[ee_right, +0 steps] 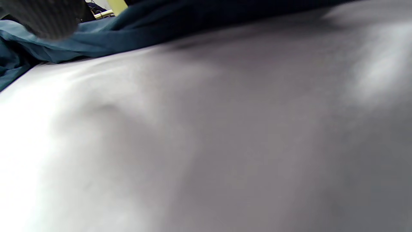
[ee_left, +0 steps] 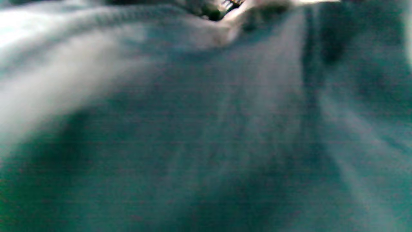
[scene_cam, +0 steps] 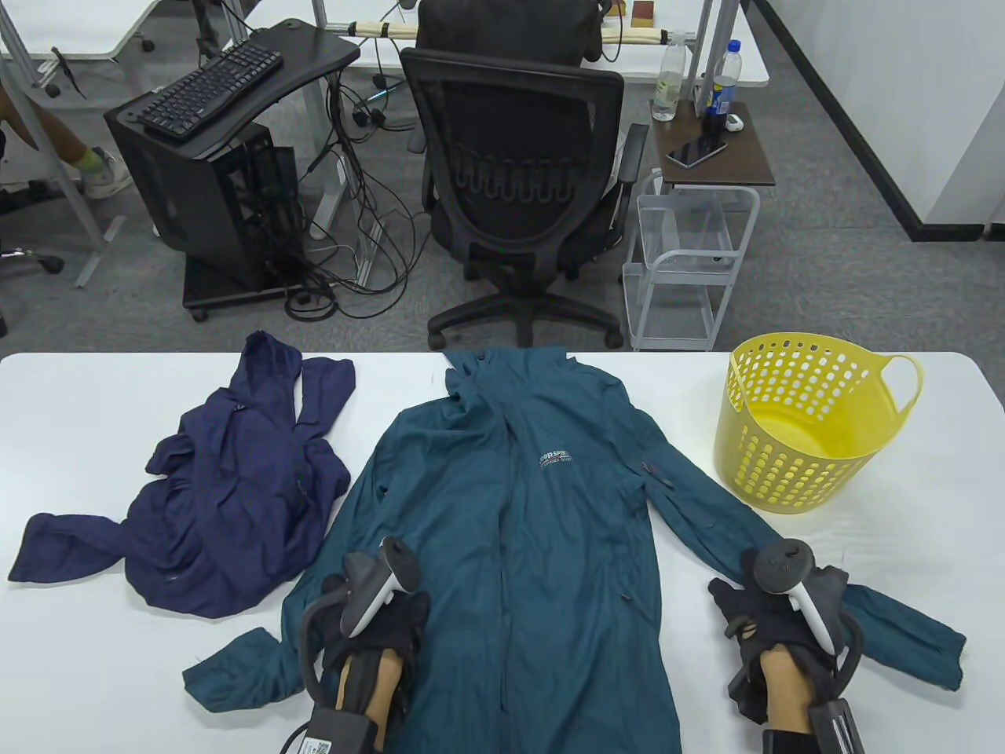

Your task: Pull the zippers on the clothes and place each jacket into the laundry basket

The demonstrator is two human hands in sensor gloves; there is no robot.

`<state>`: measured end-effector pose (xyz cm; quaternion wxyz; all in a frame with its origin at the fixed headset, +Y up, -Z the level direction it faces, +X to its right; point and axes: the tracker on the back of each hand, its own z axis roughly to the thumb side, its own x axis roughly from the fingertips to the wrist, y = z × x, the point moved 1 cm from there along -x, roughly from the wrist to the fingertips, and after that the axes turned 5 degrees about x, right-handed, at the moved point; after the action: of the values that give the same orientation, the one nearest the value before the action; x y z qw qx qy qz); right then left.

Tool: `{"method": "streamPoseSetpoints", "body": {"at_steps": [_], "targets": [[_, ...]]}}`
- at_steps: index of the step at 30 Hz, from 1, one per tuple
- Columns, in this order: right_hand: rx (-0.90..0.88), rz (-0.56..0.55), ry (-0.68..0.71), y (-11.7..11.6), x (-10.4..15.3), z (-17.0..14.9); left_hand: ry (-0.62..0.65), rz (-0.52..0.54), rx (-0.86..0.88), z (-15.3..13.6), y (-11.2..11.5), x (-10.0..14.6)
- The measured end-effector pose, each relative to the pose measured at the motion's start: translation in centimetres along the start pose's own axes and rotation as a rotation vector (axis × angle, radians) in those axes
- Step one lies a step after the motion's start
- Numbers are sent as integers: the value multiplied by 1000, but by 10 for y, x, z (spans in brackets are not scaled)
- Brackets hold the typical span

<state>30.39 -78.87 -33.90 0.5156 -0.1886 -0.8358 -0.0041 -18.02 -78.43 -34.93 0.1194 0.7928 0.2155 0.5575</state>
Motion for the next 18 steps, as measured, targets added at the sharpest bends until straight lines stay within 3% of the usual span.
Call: {"method": "streamPoseSetpoints", "body": {"at_steps": [6,10,14,18], "targets": [[35,-35,50,10,16,14,14,36,-3,11,-6,16],[50,-11,83,8,28,28,95,46,65,20,-9,30],[41,44,144,0,45,54,245,-34,210,33,-5,47],[68,81,216,-13,65,87,457,-254,434,53,9,59]]}}
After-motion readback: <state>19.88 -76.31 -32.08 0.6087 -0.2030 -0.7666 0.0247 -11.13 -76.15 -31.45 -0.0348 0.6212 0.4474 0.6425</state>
